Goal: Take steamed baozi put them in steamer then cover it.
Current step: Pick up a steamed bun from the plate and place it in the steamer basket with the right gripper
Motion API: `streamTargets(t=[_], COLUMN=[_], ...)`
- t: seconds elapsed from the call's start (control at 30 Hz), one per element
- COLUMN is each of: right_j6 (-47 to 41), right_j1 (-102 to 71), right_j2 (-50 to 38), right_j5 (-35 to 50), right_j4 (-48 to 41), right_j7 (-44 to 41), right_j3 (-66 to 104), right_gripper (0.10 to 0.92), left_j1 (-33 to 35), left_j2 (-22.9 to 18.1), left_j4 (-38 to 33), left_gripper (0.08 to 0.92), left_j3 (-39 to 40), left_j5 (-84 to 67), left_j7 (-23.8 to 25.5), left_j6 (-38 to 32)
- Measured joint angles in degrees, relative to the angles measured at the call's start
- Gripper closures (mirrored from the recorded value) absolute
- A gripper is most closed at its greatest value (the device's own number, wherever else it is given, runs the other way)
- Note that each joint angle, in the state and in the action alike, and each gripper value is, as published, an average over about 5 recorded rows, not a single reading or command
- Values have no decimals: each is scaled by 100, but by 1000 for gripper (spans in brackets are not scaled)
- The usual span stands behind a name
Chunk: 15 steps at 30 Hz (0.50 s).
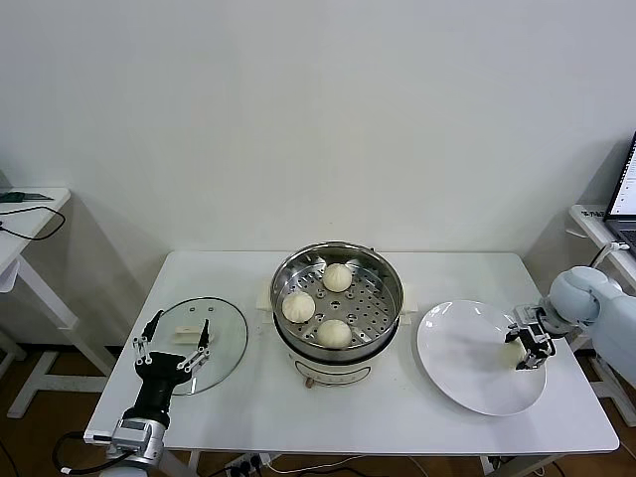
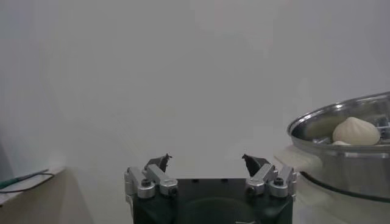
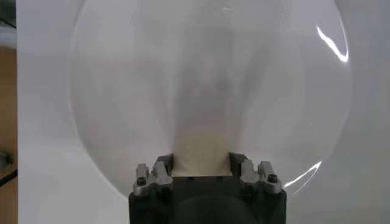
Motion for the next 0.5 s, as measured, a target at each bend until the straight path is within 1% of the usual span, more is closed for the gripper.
streamTargets(t=[0.23,0.5], right_j6=[-326,-972], right_j1=[856,2578], right_j2=[-383,-632], right_j5=[575,1480], right_j4=[589,1457], right_j7=[-137,-259], right_j3=[-717,-2180], right_gripper=[406,406], left_j1=[-17,-12], left_j2=[-2,49], left_j4=[-37,-79], left_gripper=[177,177], left_j3=[57,57], left_j5=[16,-1], left_j7=[-16,-7], left_j6=[0,-9])
